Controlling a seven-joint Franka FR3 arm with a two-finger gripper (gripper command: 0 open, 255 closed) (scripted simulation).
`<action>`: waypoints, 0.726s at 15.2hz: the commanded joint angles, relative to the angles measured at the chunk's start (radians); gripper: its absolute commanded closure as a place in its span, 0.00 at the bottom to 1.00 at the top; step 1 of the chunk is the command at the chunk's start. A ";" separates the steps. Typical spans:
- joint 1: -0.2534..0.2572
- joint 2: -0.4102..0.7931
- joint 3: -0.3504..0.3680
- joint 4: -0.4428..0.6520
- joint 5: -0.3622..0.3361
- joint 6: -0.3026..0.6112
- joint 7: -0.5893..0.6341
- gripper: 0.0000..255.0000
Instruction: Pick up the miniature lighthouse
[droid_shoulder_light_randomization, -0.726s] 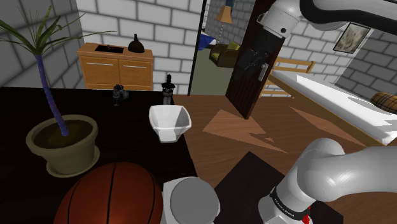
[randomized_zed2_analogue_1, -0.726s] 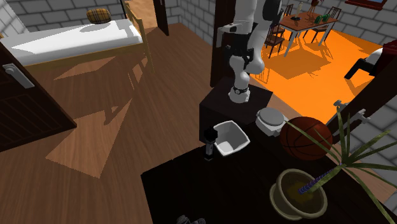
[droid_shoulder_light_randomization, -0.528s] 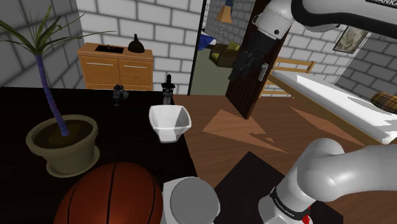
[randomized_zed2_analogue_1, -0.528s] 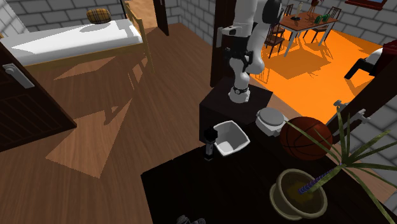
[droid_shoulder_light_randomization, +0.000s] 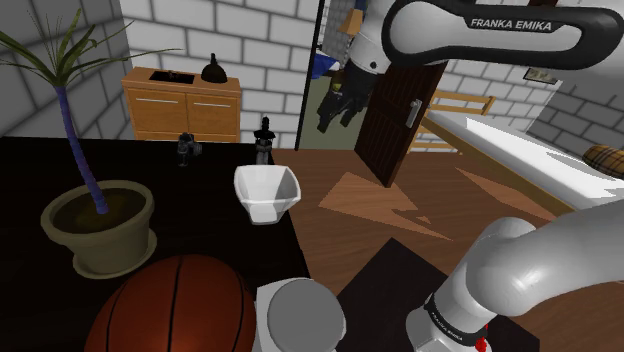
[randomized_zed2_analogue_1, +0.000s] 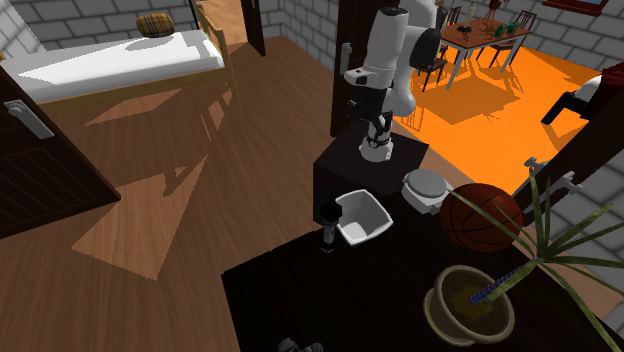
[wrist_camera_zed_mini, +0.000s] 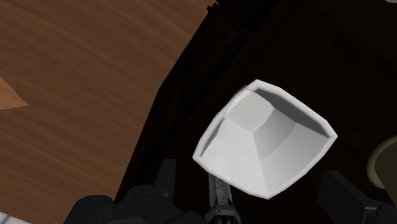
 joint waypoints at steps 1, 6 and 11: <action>-0.009 0.071 0.021 0.027 -0.023 0.049 0.020 0.00; -0.033 0.255 0.074 0.119 -0.102 0.144 0.091 0.00; -0.047 0.449 0.116 0.247 -0.214 0.203 0.179 0.00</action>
